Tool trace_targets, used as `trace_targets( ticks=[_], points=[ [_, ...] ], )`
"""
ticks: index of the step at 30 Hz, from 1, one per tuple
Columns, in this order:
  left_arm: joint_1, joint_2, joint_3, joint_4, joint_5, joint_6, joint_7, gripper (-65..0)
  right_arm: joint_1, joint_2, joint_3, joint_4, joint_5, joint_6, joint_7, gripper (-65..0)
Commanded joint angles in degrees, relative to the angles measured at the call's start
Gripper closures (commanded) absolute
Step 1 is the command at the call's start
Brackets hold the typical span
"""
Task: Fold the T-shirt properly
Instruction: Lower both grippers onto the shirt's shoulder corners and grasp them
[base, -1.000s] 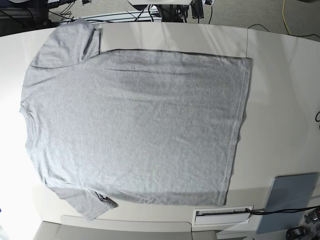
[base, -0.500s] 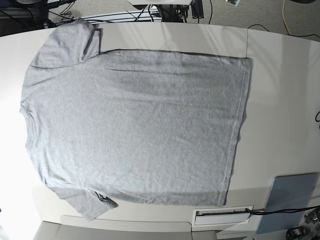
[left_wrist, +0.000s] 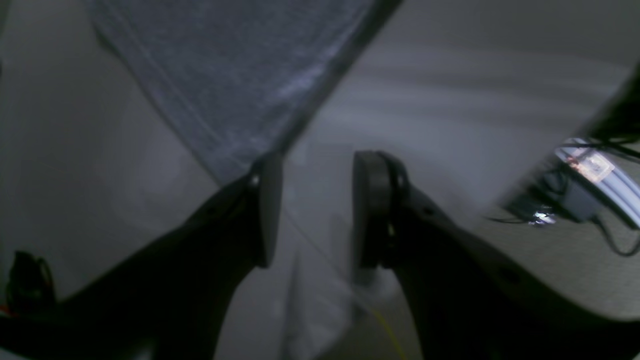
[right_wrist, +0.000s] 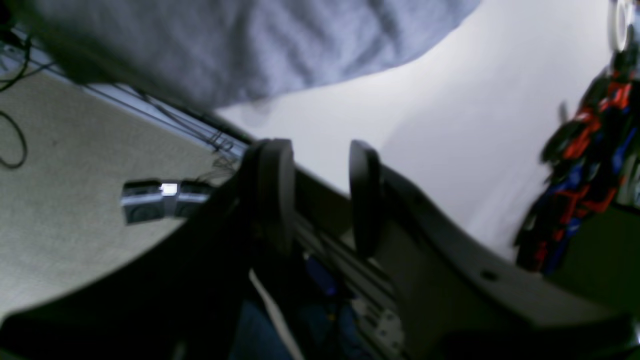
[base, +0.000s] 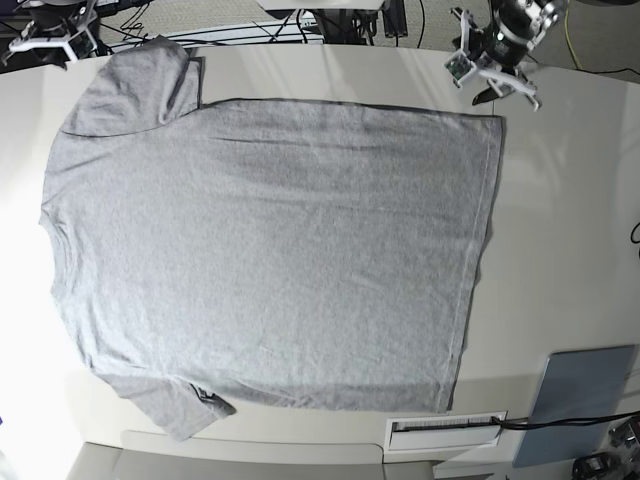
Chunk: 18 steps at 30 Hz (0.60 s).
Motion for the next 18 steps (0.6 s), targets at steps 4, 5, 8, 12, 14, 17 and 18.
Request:
trace_targets(
  ticks=[4,5,8,12,14,17,18],
  points=[
    [-4.7,-0.5,-0.3,-4.3,0.1,-1.5,-0.9,-24.8,-0.9,0.3,0.6,2.6,-0.1,-0.4,-0.8,-19.2],
    [-5.8,-0.5,-0.3,-5.6,0.1,-1.5,-0.9,-24.8,-0.9,0.3,0.6,2.6,0.0,-0.4,-0.9,-19.2],
    [-8.5,-0.8,-0.3,-9.1,0.1,-1.9,-1.1,-24.8,-0.9,0.3,0.6,2.6,-0.1,-0.4,-1.7,-19.2],
    [-10.8,-2.3,-0.3,-12.2,0.1,-2.3,-1.3,-24.8,-0.9,0.3,0.6,2.6,-0.1,-0.4,-2.2,-19.2],
    [-11.6,-3.2,-0.3,-13.0,0.1,-2.3,-1.3,-24.8,-0.9,0.3,0.6,2.6,-0.1,-0.4,-2.2,-19.2],
    [-12.5,-4.2,-0.3,-14.3,0.1,-2.9,-2.8,-24.7,-0.9,0.3,0.6,2.6,-0.1,-0.4,-2.2,-19.2],
    [-12.7,-4.4,-0.3,-14.8,0.1,-3.8,-3.8,-24.7,-0.8,0.3,0.6,2.6,-0.6,-0.4,-2.2,-19.2]
  ],
)
